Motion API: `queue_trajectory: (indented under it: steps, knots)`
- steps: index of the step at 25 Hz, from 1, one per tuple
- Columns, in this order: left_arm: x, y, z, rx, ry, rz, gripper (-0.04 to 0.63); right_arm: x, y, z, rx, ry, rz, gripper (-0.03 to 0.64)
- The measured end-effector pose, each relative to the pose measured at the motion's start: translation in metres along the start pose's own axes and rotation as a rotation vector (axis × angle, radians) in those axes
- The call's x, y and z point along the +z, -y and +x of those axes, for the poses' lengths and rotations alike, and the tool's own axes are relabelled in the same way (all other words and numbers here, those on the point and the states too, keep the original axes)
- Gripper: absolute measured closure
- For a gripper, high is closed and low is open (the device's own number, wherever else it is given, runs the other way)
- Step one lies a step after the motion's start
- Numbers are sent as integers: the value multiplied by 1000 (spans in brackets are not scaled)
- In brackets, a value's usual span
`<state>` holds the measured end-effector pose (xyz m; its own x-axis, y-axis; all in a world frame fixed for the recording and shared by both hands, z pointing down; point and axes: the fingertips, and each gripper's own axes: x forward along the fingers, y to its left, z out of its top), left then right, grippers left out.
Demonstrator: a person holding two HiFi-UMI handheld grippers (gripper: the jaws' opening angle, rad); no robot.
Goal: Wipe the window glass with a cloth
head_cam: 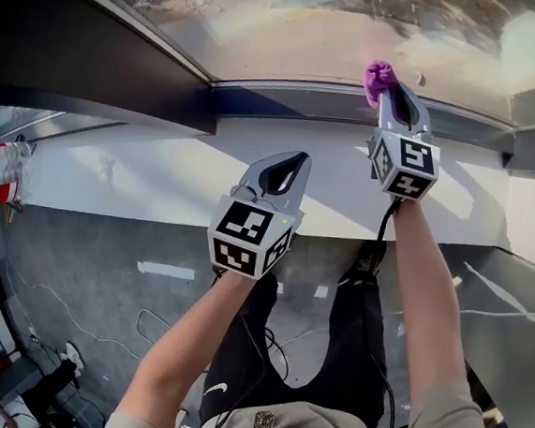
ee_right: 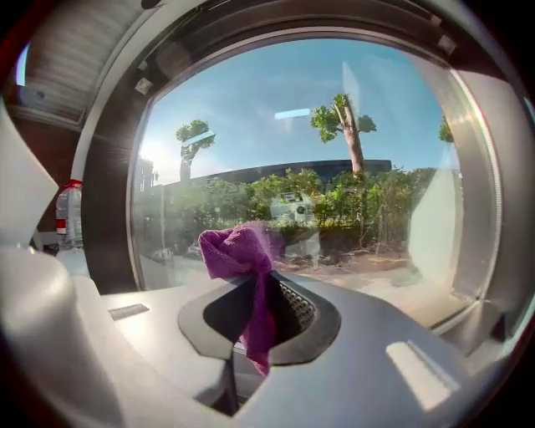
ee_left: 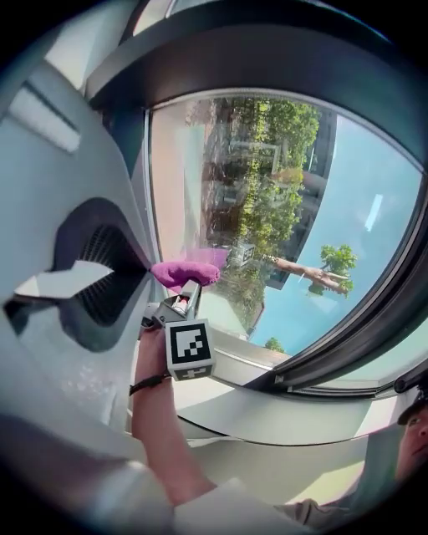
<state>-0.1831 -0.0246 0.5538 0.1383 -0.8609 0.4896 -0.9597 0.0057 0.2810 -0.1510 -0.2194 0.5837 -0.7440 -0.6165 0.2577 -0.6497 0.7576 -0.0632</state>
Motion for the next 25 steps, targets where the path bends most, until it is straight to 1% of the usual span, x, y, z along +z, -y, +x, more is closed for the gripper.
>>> queue_trajectory:
  steps: [4,13,15,18,22,25]
  knots:
    - [9,48,42,-50,-13,33,595,-3,78,-22,-74,0,6,554]
    - [19,134,136,-100,-40,63,595,-10,224,-60,-163,5,3,554]
    - [24,153,153,-117,-41,72,595,-10,258,-70,-196,4,5,555]
    - [26,170,171,-128,-44,83,594,-15,310,-86,-278,7,50,555]
    - [21,182,184,-129,-62,87,594,-28,378,-109,-444,3,166,555]
    - [20,187,185,-125,-71,77,595,-36,409,-117,-545,-11,232,555]
